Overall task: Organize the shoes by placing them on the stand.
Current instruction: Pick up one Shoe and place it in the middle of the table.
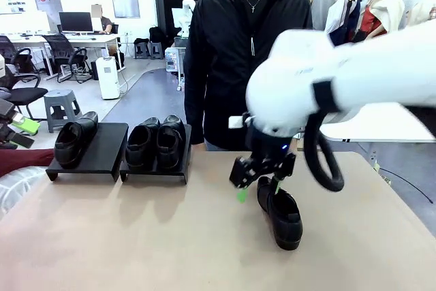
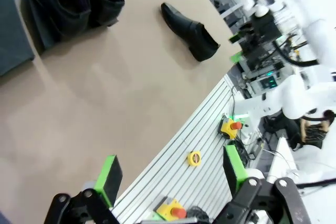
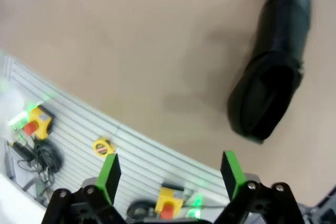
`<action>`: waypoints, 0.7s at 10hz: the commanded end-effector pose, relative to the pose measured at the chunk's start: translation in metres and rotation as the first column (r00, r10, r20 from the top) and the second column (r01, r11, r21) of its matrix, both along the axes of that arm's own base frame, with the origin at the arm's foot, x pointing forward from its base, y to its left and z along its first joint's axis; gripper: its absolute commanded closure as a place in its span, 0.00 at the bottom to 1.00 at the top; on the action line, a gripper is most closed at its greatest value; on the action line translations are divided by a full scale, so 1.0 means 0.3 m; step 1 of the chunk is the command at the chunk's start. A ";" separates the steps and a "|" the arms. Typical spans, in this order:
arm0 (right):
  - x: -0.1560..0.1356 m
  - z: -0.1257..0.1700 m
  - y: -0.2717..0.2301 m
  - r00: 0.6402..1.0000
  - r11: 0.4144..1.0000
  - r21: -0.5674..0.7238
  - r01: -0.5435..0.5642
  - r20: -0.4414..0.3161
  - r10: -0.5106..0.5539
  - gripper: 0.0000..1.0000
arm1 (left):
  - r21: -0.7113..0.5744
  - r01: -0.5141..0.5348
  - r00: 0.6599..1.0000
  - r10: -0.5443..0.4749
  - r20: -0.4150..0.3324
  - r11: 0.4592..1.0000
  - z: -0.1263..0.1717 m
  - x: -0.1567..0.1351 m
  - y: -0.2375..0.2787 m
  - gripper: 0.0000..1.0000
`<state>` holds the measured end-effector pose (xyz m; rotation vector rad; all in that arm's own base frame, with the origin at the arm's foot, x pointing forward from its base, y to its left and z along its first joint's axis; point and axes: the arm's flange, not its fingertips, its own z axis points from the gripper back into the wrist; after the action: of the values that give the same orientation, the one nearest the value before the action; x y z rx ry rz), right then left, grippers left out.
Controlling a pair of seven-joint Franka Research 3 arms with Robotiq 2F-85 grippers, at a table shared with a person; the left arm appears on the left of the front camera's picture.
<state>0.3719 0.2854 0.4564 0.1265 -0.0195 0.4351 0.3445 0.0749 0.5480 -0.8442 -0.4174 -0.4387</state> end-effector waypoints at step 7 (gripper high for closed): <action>0.147 -0.142 -0.022 0.931 0.931 -0.033 0.363 0.042 -0.362 0.00 | 0.007 0.021 1.000 -0.021 0.015 1.000 0.000 -0.004 0.013 0.00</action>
<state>0.4047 0.2708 0.4253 0.0852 -0.0341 0.1781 0.3445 0.0754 0.5483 -0.8433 -0.4186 -0.4382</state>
